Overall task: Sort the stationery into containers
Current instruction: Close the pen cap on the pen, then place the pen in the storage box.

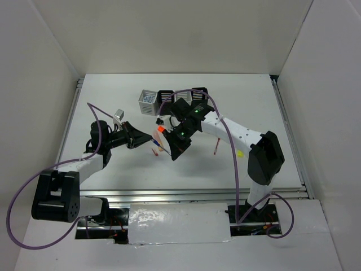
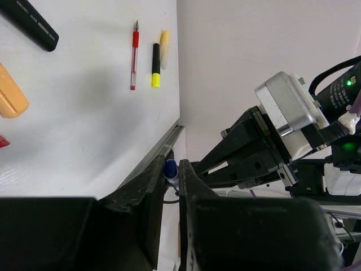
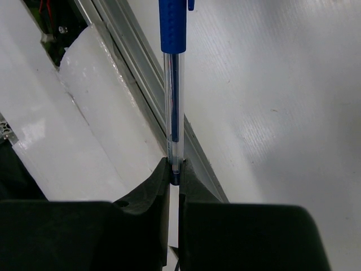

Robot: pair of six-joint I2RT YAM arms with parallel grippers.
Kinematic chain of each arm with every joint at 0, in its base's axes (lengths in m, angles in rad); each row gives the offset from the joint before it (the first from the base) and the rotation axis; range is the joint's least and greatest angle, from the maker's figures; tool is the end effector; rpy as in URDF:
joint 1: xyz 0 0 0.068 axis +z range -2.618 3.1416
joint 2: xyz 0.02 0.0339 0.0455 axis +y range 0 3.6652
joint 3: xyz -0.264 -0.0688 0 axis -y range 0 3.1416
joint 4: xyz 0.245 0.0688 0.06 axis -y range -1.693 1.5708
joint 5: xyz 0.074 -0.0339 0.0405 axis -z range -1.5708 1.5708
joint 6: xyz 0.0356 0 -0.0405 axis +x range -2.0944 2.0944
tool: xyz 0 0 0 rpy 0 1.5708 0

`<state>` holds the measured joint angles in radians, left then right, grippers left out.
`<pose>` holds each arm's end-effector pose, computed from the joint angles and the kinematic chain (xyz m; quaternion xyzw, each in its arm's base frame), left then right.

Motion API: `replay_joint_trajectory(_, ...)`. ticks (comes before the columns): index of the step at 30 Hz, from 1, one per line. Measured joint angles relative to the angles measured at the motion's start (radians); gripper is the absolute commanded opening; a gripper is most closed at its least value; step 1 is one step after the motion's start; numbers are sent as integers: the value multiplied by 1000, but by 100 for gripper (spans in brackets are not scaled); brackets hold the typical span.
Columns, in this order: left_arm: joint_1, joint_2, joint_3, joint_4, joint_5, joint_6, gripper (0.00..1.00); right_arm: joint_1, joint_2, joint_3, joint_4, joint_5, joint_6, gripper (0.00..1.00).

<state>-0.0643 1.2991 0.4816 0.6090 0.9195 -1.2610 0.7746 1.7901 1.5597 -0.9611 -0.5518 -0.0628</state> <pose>0.2517 -0.0446 0.2104 -0.1613 0.7326 -0.6189 0.2328 0.2502 0.2709 0.2767 -0.4311 0.8424 0.3140 0.0768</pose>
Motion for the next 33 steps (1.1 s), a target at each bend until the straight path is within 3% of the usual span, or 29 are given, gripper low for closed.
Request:
replay_joint_trajectory(11, 29, -1, 61, -85, 24, 60, 0, 2, -32, -37, 84, 13, 5, 1)
replay_joint_trajectory(13, 36, -1, 70, -78, 38, 51, 0, 2, -53, -44, 100, 18, 10, 11)
replay_joint_trajectory(15, 38, -1, 79, -68, 48, 47, 0, 2, -69, -47, 108, 23, 17, 13)
replay_joint_trajectory(19, 40, -1, 103, -64, 63, 48, 0, 2, -95, -64, 135, 26, 24, 6)
replay_joint_trajectory(24, 58, 3, 134, -72, 82, 55, 0, -2, -104, -77, 179, 24, 25, 9)
replay_joint_trajectory(29, 68, 25, 198, -114, 100, 90, 0, -10, -134, -110, 251, 25, 31, 29)
replay_joint_trajectory(30, 68, 29, 215, -127, 104, 108, 0, -11, -142, -113, 267, 24, 31, 36)
replay_joint_trajectory(31, 67, 31, 229, -140, 108, 118, 0, -11, -147, -113, 281, 23, 32, 49)
replay_joint_trajectory(33, 66, 33, 250, -156, 111, 143, 0, -11, -161, -113, 306, 22, 34, 58)
